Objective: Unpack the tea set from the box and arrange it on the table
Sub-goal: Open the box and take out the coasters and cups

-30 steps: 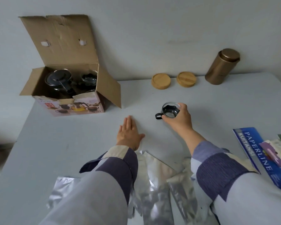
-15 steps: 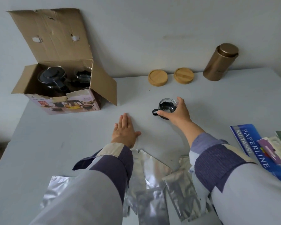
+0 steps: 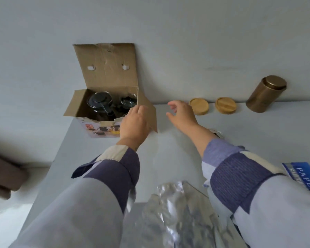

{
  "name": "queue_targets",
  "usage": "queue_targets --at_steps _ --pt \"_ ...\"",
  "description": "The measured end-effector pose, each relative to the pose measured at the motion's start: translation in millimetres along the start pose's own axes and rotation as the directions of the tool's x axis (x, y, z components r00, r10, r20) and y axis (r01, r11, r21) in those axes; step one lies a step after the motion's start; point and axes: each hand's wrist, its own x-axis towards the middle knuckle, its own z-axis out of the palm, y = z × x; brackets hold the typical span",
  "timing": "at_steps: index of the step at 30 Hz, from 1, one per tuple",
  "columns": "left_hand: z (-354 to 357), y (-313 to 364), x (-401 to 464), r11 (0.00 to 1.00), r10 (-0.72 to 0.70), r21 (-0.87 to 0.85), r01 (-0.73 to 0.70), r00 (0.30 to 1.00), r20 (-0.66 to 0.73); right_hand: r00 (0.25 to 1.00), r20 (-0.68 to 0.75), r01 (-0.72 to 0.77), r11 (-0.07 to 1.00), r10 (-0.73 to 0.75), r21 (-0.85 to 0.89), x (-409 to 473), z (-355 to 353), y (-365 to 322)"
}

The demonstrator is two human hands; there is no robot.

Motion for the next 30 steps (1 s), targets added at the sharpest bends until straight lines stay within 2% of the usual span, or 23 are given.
queue_targets --at_steps 2,4,6,8,10,13,17,22,25,27,28,30 --pt "-15.8 -26.6 10.5 0.998 -0.063 0.005 0.064 0.994 -0.092 0.998 0.037 0.044 0.998 -0.046 0.038 7.5 17.6 -29.3" --pt "-25.7 -56.3 19.6 0.989 -0.128 0.064 0.136 0.985 -0.117 0.994 0.068 0.084 0.995 -0.088 0.050 16.6 34.4 -56.4" --pt "-31.5 -85.3 27.8 0.968 -0.200 0.145 0.207 0.978 -0.064 0.989 0.104 0.105 0.993 -0.109 0.047 26.7 52.8 -80.0" --pt "-33.2 -110.4 31.7 0.942 -0.269 0.215 0.258 0.963 0.021 0.982 0.164 0.100 0.994 -0.092 -0.040 36.7 70.6 -100.1" --pt "-32.0 -129.1 30.6 0.923 -0.305 0.277 0.268 0.947 0.098 0.970 0.243 0.080 0.971 -0.024 -0.225 45.5 84.6 -114.4" --pt "-28.8 -146.1 23.5 0.906 -0.345 0.319 0.278 0.922 0.178 0.951 0.272 -0.021 0.909 0.146 -0.415 54.6 94.1 -128.1" --pt "-25.9 -152.5 19.4 0.900 -0.325 0.360 0.245 0.929 0.179 0.887 0.335 -0.079 0.819 0.318 -0.568 64.8 102.9 -145.9" --pt "-25.0 -155.8 19.8 0.895 -0.307 0.391 0.215 0.933 0.190 0.806 0.407 0.011 0.677 0.429 -0.736 64.8 132.8 -145.1" --pt "-24.0 -156.8 19.5 0.890 -0.296 0.408 0.201 0.938 0.183 0.766 0.360 -0.016 0.576 0.532 -0.817 72.6 153.7 -136.8" --pt "-22.9 -157.5 19.0 0.891 -0.290 0.410 0.197 0.940 0.177 0.786 0.333 -0.002 0.542 0.521 -0.841 71.4 148.2 -139.6" --pt "-22.7 -157.8 18.7 0.891 -0.288 0.409 0.196 0.941 0.177 0.810 0.358 0.052 0.550 0.465 -0.834 64.7 138.3 -147.5" --pt "-22.4 -158.7 18.6 0.893 -0.289 0.406 0.195 0.939 0.185 0.860 0.319 0.032 0.582 0.398 -0.813 64.9 135.2 -152.0"
